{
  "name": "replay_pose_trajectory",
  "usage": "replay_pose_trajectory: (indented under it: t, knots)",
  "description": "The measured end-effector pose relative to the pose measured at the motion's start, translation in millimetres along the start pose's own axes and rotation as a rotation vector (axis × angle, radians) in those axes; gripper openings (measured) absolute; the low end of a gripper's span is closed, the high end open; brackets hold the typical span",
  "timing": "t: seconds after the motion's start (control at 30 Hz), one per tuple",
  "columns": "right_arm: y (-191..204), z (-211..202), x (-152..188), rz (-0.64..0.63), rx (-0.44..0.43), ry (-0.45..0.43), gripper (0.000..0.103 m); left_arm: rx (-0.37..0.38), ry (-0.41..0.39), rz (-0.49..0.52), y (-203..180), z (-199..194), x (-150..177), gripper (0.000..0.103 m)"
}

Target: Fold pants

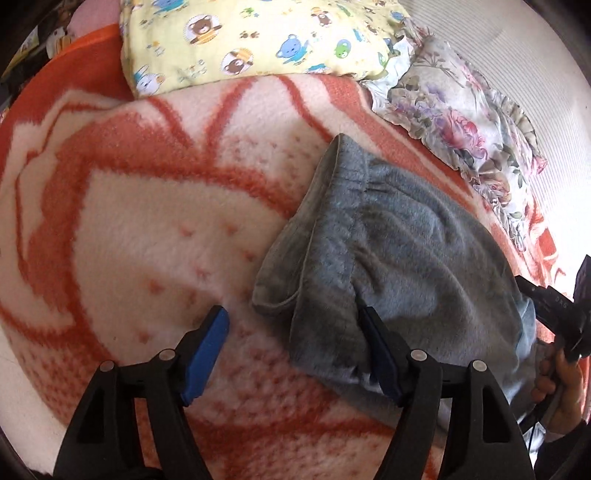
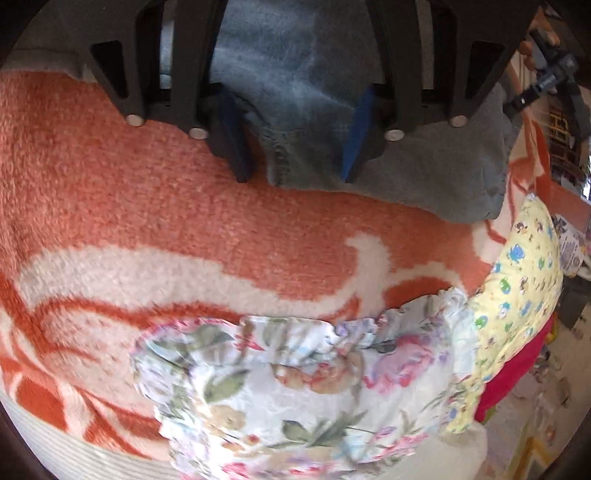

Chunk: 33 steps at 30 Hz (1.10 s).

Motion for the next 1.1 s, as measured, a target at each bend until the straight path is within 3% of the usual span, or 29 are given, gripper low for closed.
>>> replay_pose_trajectory:
  t: [0.03, 0.1, 0.2, 0.33, 0.4, 0.47, 0.53, 0.57, 0.63, 0.77, 0.93, 1.1]
  knots:
    - [0.2, 0.2, 0.9, 0.01, -0.003, 0.0, 0.022, -0.003, -0.014, 0.009, -3.5, 0.3, -1.2, 0.056]
    - [-1.3, -1.8, 0.5, 0.021, -0.016, -0.021, 0.016, 0.019, -0.041, 0.035, -10.3, -1.6, -3.9, 0.03]
    - [2.7, -12.4, -8.4, 0.029, -0.043, -0.087, 0.013, 0.046, -0.115, 0.064, -12.6, -20.0, -16.4, 0.027]
    - [15.7, -19.2, -27.3, 0.02, -0.061, -0.166, 0.013, 0.042, -0.196, 0.089, -2.1, -40.2, -27.5, 0.027]
    - [11.8, -1.4, -28.6, 0.041, -0.038, -0.122, 0.014, -0.023, -0.166, 0.128, -2.3, -25.3, -26.9, 0.027]
    - [-1.5, 18.4, -20.9, 0.101, -0.005, -0.054, 0.019, -0.039, -0.116, 0.163, 1.2, -7.6, -18.3, 0.027]
    - [-7.0, 12.5, -13.0, 0.121, -0.048, -0.09, 0.022, -0.039, -0.126, 0.187, 5.6, -10.9, -12.0, 0.031]
    - [-7.8, 3.3, -10.1, 0.128, -0.048, -0.101, 0.034, -0.035, -0.137, 0.194, 7.4, -15.6, -10.9, 0.033]
    - [-7.7, -18.7, -5.0, 0.133, -0.033, -0.115, 0.046, -0.04, -0.163, 0.197, 12.6, -28.9, -12.2, 0.05]
    - [-8.9, -91.3, 19.5, 0.115, -0.075, -0.228, 0.046, -0.037, -0.224, 0.203, 10.4, -53.6, -13.6, 0.053]
    - [-29.3, -169.3, 73.7, 0.138, -0.04, -0.307, 0.052, -0.029, -0.298, 0.31, -33.4, -76.0, -5.6, 0.052]
    - [-55.2, -216.0, 122.6, 0.226, 0.011, -0.33, 0.052, 0.126, -0.332, 0.444, -97.8, -100.7, 15.0, 0.055]
Point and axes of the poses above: each gripper's, at about its wrist camera, not at the fingertips, and z roughly the way its jaws point, y to its left, x to its underside, the point moved 2 cm from there along z, roughly the way its jaws point, and after that the axes turned 8 degrees about -x, right-handed, at the moved point
